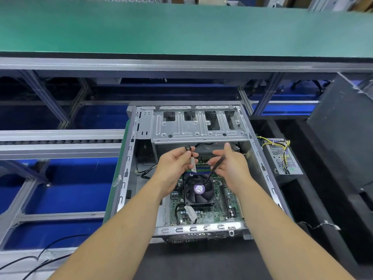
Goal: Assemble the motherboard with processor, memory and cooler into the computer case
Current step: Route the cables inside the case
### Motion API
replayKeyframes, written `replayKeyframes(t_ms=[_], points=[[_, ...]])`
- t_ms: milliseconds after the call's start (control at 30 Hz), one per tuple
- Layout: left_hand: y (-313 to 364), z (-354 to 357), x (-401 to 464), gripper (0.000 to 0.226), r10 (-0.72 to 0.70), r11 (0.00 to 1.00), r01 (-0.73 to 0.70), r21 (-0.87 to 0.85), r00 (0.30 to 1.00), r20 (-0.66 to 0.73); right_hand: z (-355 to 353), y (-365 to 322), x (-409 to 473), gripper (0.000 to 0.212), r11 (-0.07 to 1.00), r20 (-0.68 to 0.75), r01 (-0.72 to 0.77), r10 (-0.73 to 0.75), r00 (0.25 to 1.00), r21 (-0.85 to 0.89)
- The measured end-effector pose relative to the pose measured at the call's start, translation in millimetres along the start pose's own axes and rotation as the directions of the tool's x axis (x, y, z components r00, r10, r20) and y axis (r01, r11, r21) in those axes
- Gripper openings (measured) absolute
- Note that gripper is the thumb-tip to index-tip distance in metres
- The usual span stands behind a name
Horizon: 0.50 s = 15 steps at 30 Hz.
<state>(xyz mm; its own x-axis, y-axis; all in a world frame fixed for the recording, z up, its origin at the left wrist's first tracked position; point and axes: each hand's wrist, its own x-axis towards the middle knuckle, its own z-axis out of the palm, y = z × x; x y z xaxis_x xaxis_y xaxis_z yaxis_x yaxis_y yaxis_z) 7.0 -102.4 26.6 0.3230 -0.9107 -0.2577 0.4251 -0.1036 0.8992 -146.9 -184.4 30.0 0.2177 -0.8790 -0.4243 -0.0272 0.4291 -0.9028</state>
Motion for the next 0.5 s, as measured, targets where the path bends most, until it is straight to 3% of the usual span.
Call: replayKeyframes(t_ms=[100, 267, 333, 500], points=[[-1.2, 1.6, -1.0, 0.017, 0.010, 1.000, -0.010, -0.014, 1.000, 0.028, -5.5, 3.8, 5.6, 0.041, 0.997, -0.149, -0.058, 0.051, 0.988, -0.044], [-2.6, 0.7, 0.4, 0.021, 0.005, 1.000, -0.004, -0.023, 0.999, 0.053, -10.7, 9.2, 13.1, 0.051, 0.867, -0.305, -0.008, -0.167, 0.938, -0.498], [-3.0, 0.3, 0.0, 0.021, -0.009, 0.999, 0.012, -0.040, 0.997, 0.072, -10.8, 9.9, 14.5, 0.052, 0.834, -0.283, 0.039, -0.230, 0.931, -0.550], [-4.9, 1.4, -1.0, 0.015, -0.069, 0.997, 0.065, 0.043, 0.993, 0.099, -3.2, 12.4, 12.9, 0.039, 0.852, -0.051, 0.121, -0.171, 0.984, -0.509]])
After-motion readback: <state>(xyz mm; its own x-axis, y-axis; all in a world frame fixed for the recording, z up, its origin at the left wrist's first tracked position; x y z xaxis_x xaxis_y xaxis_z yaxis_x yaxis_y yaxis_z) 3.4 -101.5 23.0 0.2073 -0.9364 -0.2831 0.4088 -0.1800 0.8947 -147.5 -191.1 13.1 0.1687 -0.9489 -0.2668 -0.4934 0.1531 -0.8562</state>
